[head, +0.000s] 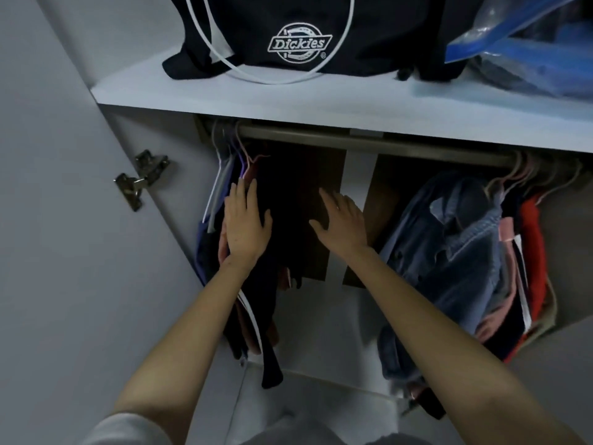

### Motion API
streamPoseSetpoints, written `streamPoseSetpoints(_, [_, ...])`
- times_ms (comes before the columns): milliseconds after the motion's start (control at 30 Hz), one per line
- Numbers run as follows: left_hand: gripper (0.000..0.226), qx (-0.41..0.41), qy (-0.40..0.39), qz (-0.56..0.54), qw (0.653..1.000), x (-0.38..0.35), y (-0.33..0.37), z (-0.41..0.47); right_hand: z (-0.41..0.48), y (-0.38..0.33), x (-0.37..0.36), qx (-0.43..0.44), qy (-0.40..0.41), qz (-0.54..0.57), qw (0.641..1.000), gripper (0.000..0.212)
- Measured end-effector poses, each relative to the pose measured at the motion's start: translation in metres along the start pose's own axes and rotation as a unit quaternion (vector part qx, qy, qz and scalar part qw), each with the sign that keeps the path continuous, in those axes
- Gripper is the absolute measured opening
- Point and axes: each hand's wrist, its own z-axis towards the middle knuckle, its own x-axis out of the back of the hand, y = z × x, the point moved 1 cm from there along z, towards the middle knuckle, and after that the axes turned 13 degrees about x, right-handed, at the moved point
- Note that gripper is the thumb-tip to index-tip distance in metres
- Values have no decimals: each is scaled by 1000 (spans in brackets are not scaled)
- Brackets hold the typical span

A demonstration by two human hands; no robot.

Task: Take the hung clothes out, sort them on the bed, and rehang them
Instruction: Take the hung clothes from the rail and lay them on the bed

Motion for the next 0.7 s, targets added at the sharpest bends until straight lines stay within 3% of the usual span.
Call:
streamPoseSetpoints(133, [63,59,-36,-28,997,-3,0,23,21,-6,-3,17,11,15,1000,71])
streamPoseSetpoints(333, [51,74,-18,-5,997,-5,2,47,41,-11,-10,22,7,28,999,69])
streamPoseSetpoints(467, [28,105,-34,4,994,-7,2,66,49,-10,-12,21,6,30,999,68])
streamPoseSetpoints(700, [18,161,-78,-81,980,-9,-2,86,52,-4,-11,18,17,28,999,68])
